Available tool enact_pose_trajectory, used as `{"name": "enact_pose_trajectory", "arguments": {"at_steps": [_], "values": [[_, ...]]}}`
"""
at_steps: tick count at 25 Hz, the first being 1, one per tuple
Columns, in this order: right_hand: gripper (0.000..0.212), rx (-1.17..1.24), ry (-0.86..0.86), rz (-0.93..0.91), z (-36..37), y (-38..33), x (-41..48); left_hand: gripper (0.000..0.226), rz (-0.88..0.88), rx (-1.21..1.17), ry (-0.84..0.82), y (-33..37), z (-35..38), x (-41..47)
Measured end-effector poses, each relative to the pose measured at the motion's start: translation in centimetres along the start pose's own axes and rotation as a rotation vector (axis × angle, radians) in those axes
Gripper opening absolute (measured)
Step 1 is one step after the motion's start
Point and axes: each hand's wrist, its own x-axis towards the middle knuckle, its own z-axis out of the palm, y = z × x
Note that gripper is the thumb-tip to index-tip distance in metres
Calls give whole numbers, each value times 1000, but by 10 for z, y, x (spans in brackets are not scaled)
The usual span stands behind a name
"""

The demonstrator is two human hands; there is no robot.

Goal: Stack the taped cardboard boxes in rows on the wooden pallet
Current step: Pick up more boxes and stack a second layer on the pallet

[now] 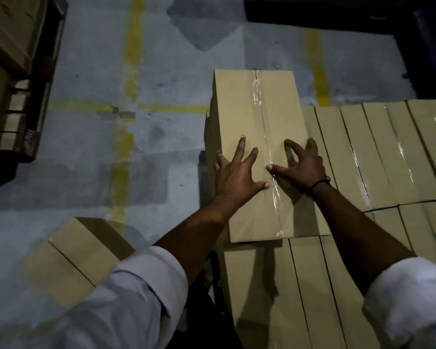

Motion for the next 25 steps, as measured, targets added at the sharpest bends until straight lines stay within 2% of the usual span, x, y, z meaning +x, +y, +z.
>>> {"name": "enact_pose_trajectory", "arguments": {"at_steps": [20,25], "values": [[102,-4,-15,-9,8,11,22,101,-25,43,-6,2,12,13],[102,-21,-36,46,8,9,7,94,-67,13,-72,19,18,-12]]}}
